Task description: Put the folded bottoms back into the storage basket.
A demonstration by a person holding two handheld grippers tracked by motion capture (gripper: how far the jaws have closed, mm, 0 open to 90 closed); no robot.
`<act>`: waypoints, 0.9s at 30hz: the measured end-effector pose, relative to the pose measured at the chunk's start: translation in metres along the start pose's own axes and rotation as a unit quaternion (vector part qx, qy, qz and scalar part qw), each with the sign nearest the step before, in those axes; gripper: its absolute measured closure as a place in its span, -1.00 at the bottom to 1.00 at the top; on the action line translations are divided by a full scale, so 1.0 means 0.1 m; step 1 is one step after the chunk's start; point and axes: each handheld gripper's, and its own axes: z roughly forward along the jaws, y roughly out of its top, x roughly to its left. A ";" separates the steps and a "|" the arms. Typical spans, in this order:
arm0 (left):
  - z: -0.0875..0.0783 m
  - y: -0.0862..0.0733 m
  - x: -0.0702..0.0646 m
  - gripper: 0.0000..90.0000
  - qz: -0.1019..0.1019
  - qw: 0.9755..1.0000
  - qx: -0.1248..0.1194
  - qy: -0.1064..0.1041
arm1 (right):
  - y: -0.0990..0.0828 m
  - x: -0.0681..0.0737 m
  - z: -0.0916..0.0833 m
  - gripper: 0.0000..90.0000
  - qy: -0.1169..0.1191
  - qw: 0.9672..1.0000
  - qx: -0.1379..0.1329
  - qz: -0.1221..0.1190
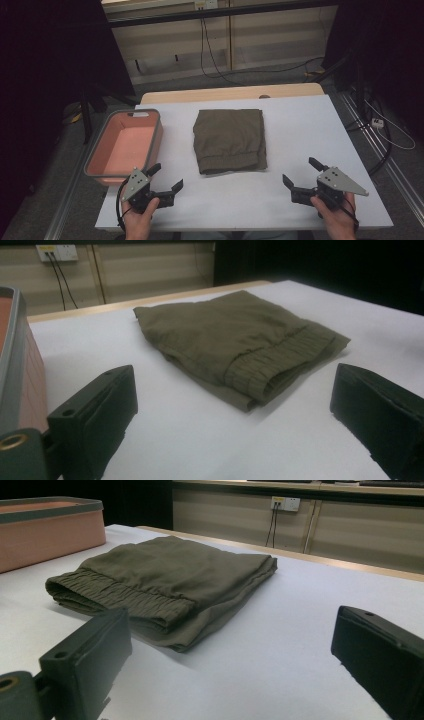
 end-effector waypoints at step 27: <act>0.02 -0.02 -0.02 -0.88 0.000 1.000 0.019 -0.016 | 0.08 0.25 0.22 -0.83 0.068 0.997 0.035 -0.026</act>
